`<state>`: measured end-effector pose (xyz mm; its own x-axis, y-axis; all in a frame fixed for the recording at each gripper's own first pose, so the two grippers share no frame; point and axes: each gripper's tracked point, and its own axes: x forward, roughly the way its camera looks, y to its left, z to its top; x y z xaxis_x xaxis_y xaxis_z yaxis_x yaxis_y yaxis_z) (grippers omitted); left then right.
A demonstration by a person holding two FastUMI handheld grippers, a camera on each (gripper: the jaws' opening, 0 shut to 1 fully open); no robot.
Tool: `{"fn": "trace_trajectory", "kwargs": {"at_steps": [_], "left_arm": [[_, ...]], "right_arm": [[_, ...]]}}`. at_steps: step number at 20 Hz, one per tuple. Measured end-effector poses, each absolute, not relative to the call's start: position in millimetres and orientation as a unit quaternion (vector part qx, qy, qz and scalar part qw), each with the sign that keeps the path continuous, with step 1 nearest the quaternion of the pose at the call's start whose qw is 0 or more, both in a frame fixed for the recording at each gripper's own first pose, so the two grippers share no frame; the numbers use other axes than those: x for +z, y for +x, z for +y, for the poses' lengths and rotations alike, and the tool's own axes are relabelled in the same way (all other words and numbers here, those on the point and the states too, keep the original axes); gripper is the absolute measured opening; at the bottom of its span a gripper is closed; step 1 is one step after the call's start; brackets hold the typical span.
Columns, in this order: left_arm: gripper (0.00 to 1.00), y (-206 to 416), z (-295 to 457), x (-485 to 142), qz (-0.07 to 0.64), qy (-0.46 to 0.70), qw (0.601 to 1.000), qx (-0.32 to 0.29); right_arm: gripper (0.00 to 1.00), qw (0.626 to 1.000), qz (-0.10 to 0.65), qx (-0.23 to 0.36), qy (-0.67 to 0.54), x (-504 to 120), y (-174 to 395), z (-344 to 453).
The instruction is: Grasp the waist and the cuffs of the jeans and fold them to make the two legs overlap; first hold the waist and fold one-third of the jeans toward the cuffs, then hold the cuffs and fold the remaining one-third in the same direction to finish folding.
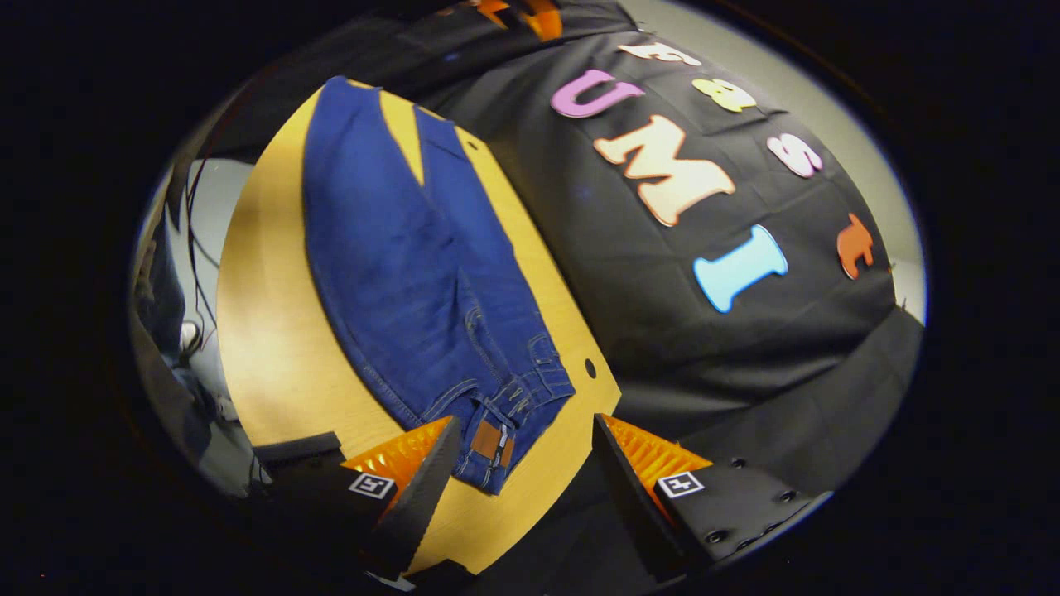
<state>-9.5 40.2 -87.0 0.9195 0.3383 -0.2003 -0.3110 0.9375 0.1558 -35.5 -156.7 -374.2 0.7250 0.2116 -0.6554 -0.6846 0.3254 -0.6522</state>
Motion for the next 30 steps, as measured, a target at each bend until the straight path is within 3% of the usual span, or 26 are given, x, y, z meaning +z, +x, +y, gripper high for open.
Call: {"fn": "trace_trajectory", "kwargs": {"at_steps": [6,8,11,16,19,20,22,23,26,28,30], "left_arm": [[0.95,-18.7,54.4,-88.9,0.134,0.074,0.968,0.198],[0.94,-24.7,63.8,-94.2,0.147,0.069,0.964,0.213],[0.93,-36.6,76.9,-101.9,0.164,0.058,0.956,0.237],[0.93,-56.5,101.3,-107.5,0.180,0.067,0.945,0.267],[0.94,-70.1,112.8,-115.4,0.188,0.045,0.940,0.283],[0.94,-73.9,118.1,-118.1,0.191,0.042,0.938,0.288],[0.93,-86.8,131.0,-123.4,0.201,0.046,0.933,0.295],[0.93,-92.3,137.0,-126.0,0.208,0.054,0.931,0.296],[0.94,-119.0,168.2,-140.9,0.239,0.095,0.920,0.296],[1.00,-137.3,193.7,-155.9,0.273,0.140,0.908,0.284],[0.96,-159.8,220.9,-173.2,0.316,0.195,0.891,0.260]], "right_arm": [[0.99,0.706,0.267,0.348,-0.557,-434.9,-44.0,-171.3],[0.95,0.694,0.279,0.361,-0.558,-449.1,-43.1,-169.5],[0.99,0.667,0.303,0.380,-0.565,-468.1,-46.5,-169.2],[0.89,0.653,0.286,0.380,-0.589,-483.7,-38.0,-160.2],[0.63,0.647,0.291,0.385,-0.591,-491.4,-42.0,-157.3],[0.46,0.642,0.301,0.388,-0.588,-497.4,-42.9,-157.2],[0.24,0.641,0.306,0.380,-0.593,-497.7,-42.7,-155.3],[0.05,0.645,0.307,0.371,-0.593,-497.9,-41.3,-156.1],[0.05,0.666,0.343,0.359,-0.557,-500.2,-39.1,-159.3],[0.05,0.670,0.359,0.350,-0.547,-499.0,-39.6,-158.8],[0.05,0.660,0.356,0.347,-0.563,-496.4,-39.2,-156.0]]}}
